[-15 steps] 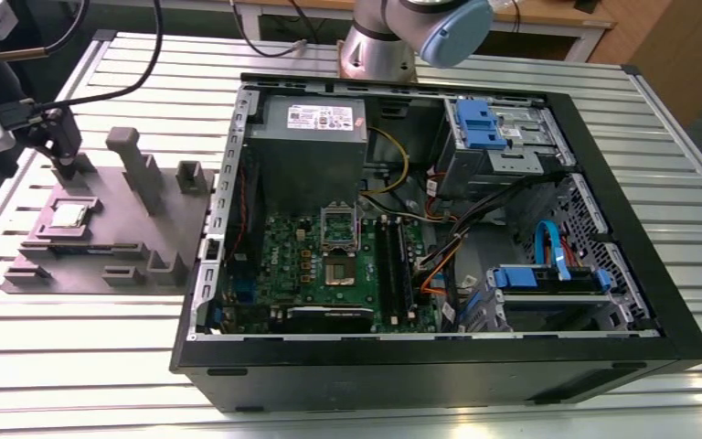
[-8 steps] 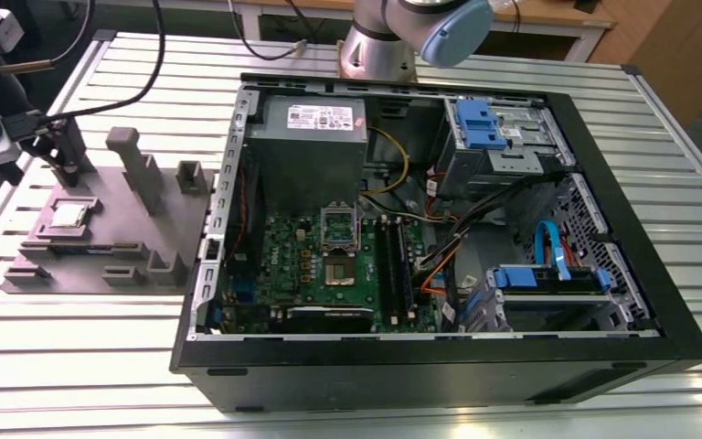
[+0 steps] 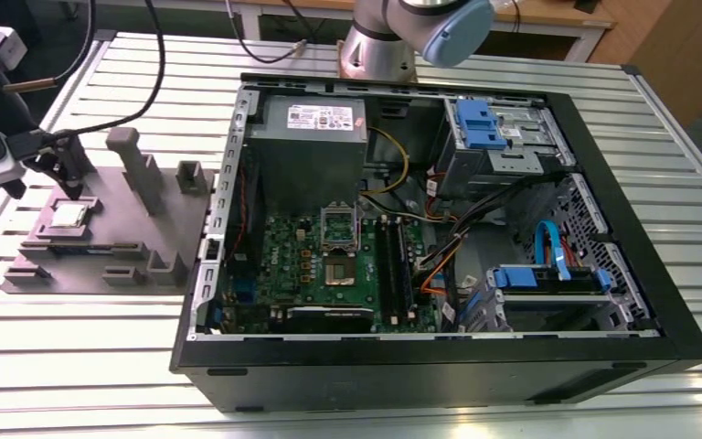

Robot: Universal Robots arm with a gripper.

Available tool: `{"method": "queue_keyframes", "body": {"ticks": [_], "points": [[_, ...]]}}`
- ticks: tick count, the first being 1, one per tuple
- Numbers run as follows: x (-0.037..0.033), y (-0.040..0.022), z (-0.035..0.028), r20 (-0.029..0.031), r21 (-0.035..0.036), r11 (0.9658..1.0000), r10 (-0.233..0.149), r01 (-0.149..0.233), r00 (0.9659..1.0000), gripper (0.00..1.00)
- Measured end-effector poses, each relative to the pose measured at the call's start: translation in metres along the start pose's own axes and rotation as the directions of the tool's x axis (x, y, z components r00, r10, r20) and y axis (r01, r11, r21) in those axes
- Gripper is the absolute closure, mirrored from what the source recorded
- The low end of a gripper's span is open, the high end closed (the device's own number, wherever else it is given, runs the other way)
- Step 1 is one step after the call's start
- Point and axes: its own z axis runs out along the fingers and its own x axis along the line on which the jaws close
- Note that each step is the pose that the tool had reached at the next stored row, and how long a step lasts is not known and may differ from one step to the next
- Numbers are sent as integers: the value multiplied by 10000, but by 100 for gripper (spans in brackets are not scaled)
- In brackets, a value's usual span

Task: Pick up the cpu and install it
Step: 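Pick up the cpu and move it towards the insertion slot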

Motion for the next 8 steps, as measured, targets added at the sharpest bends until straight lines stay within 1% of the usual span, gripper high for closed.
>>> {"method": "queue_keyframes", "body": {"ticks": [5, 8], "points": [[-12, -10, 82, 1, 0, 10000, 17, -17, 10000, 29], [-12, -11, 86, -2, 2, 10000, 16, -16, 10000, 29]]}}
